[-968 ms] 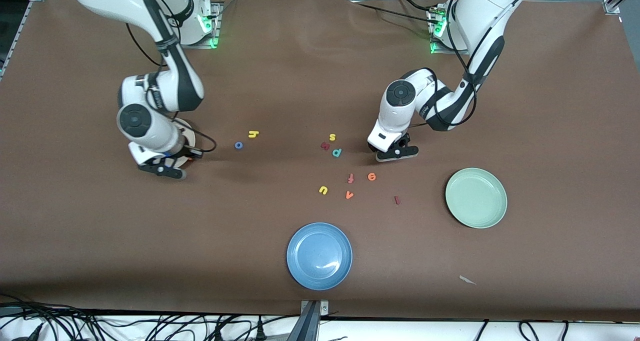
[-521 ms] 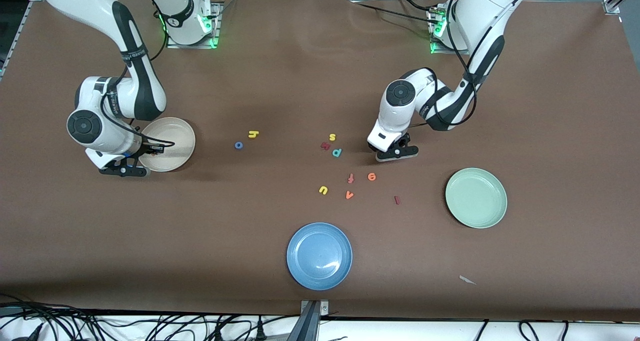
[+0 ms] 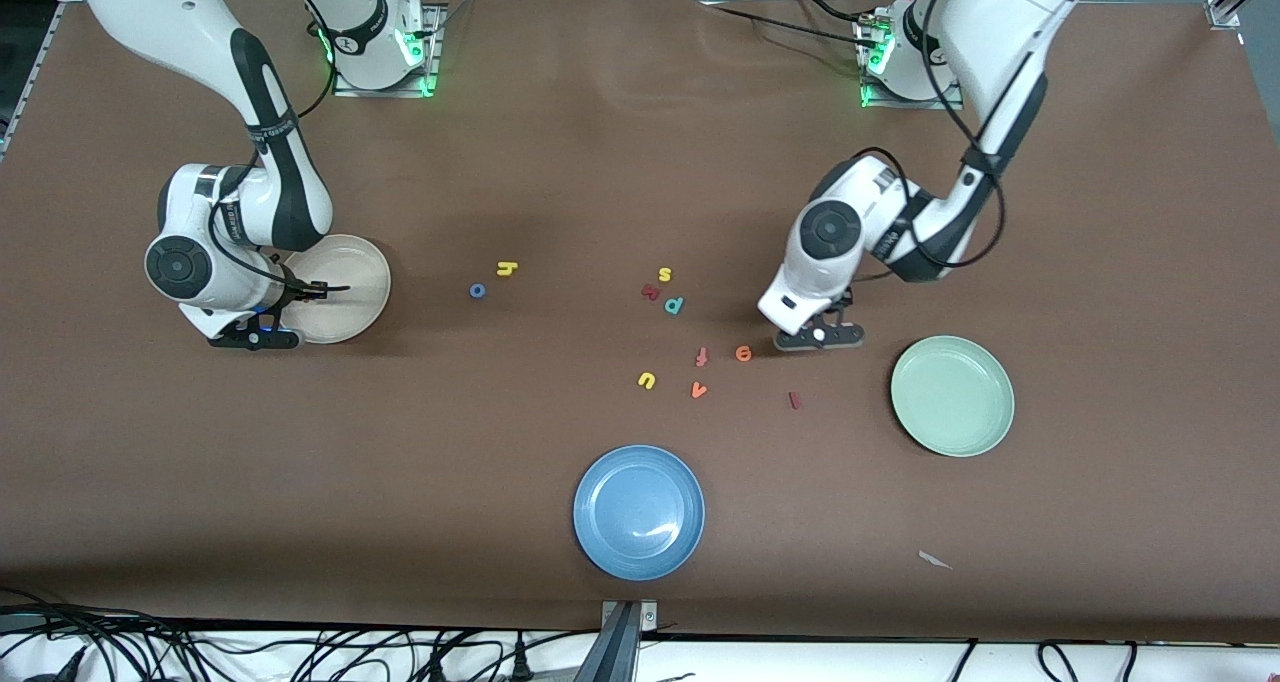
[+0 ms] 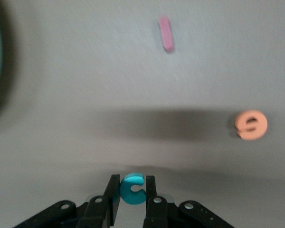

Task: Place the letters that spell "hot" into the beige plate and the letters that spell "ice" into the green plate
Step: 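Drop the orange 3 on the beige plate while the left gripper carries the c, then grasp the blue o with the right gripper while the left gripper reaches the pink l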

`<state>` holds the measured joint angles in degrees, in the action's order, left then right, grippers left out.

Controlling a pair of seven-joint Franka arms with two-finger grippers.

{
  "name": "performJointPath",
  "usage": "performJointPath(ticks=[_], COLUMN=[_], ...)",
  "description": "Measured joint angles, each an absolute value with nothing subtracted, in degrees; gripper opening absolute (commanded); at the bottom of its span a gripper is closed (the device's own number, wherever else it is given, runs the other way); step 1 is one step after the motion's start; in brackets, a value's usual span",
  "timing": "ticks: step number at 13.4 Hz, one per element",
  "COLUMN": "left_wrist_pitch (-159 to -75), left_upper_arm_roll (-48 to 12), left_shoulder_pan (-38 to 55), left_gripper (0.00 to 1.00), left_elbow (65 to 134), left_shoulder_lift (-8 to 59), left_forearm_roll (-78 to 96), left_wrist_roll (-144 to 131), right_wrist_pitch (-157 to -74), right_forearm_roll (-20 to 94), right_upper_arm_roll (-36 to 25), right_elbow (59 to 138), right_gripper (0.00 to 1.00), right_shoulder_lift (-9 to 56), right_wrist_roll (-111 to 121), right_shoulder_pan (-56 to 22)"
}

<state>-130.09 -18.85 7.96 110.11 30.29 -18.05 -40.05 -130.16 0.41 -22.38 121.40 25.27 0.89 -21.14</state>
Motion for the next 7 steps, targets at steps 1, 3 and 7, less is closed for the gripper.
performJointPath(ticks=[1, 3, 7], left_wrist_pitch=[-128.11, -125.86, -125.65], left_upper_arm_roll=[-18.9, -18.92, -18.84], left_shoulder_pan=[6.73, 3.77, -3.03], left_gripper=[0.16, 0.13, 0.11], left_elbow=[108.21, 105.52, 103.48], left_shoulder_lift=[30.27, 30.28, 30.29], left_forearm_roll=[-17.65, -17.56, -17.56], left_wrist_roll=[-36.76, -29.97, -18.82], right_wrist_pitch=[-130.21, -130.15, -127.18], right_forearm_roll=[0.41, 0.52, 0.63], right_upper_arm_roll=[-22.37, -21.83, -15.9], right_elbow=[121.36, 120.67, 117.2], right_gripper=[0.99, 0.99, 1.0], right_shoulder_lift=[25.23, 24.75, 22.52], right_wrist_roll=[0.88, 0.27, -12.08], right_shoulder_pan=[-21.15, -21.5, -24.46])
